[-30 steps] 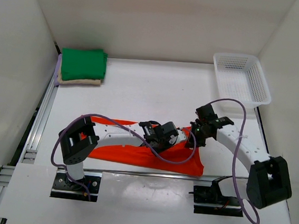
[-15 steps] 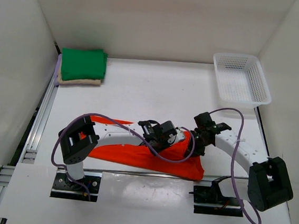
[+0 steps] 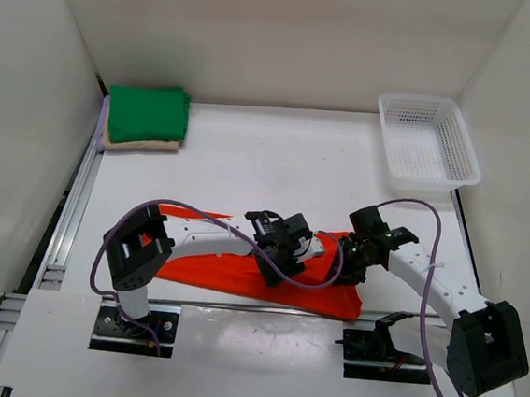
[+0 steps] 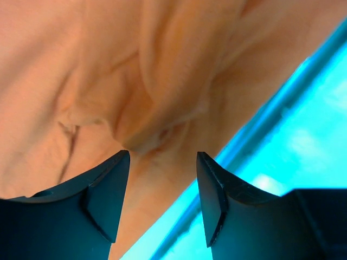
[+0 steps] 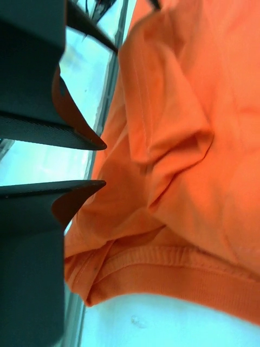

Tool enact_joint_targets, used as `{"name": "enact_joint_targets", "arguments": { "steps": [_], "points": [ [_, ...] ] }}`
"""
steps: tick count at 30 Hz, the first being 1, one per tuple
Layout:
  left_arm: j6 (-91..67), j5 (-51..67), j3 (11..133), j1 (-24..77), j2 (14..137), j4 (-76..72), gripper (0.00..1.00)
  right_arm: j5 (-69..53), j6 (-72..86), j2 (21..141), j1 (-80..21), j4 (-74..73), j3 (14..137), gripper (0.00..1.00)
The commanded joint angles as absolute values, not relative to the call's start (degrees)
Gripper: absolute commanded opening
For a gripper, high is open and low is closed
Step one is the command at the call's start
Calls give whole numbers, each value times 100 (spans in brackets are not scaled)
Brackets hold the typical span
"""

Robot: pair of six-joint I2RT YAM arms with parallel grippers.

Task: Fold and stack the t-shirts
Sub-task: Fold the other side of the tshirt into a rectangle

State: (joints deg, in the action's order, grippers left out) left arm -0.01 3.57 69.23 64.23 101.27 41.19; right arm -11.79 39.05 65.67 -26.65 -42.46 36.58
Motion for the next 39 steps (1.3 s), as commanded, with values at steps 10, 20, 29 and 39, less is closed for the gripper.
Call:
{"name": "enact_joint_targets", "arguments": {
  "steps": [10,20,29,39],
  "points": [
    [0,1361,7663,6013,9598,5001,65,-1134,4315,7092,-2672,-3349,3656,42],
    [0,1011,7893,6310,10134,4597,70,-1345,4509,7682,-2672,-3296,3648,34],
    [0,440,7656,6311,10555,4289,61,-1345,4509,7682,-2672,-3348,3647,0],
    [0,193,7594,6311,10380,4236,11,-1170,4509,6795,-2382,-3875,3647,0]
  ]
}}
